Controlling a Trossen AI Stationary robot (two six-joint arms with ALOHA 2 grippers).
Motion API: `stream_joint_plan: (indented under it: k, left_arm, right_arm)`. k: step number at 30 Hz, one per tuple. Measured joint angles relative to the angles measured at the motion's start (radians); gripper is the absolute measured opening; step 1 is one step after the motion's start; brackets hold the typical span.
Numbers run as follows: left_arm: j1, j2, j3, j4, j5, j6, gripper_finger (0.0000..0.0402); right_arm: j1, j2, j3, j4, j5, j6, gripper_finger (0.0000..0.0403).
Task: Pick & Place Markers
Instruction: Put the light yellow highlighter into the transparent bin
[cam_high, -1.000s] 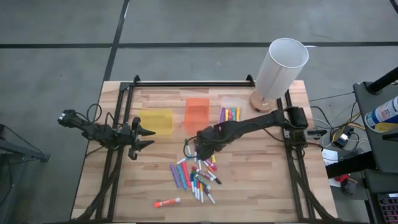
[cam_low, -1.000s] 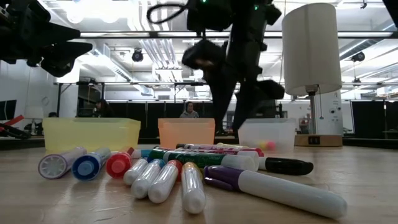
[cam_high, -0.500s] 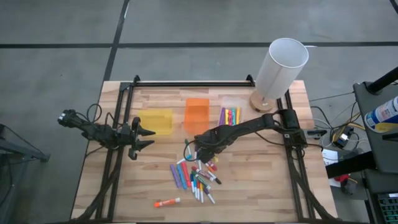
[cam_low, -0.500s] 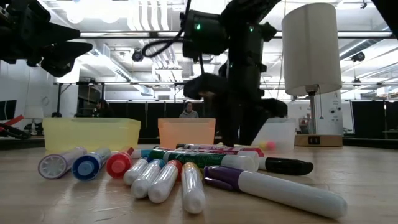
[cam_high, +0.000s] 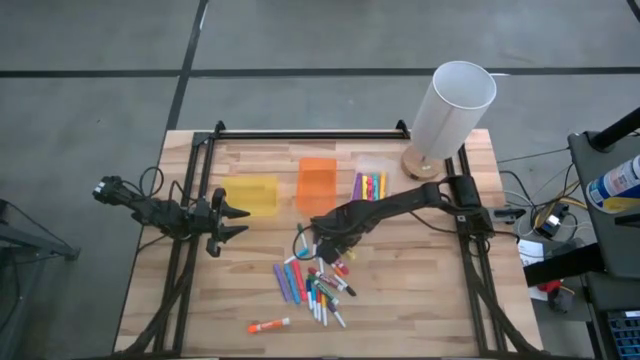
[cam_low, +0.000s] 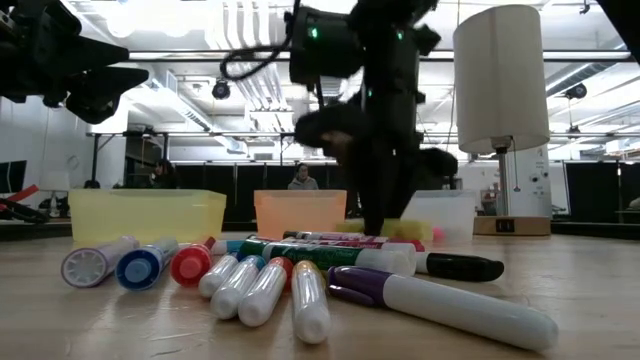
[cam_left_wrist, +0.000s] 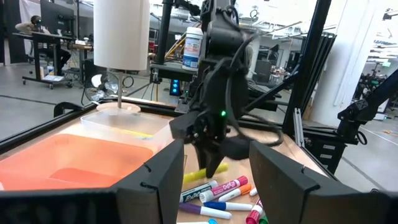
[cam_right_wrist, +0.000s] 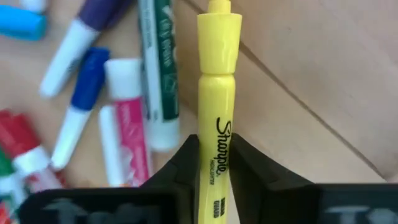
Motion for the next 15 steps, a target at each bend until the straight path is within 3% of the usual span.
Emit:
stream_joint_plan:
  k: [6, 15]
  left_arm:
    - [0.0, 0.0, 0.0, 0.0, 0.0, 0.0, 0.0179]
    - [0.0, 0.0, 0.0, 0.0, 0.0, 0.0, 0.0179]
  right_arm:
    - [-0.002, -0.001, 0.132, -0.214, 0.012, -0.038, 0.0049]
    - [-0.043, -0.003, 0.356, -0.585, 0.231, -0.116, 0.0051]
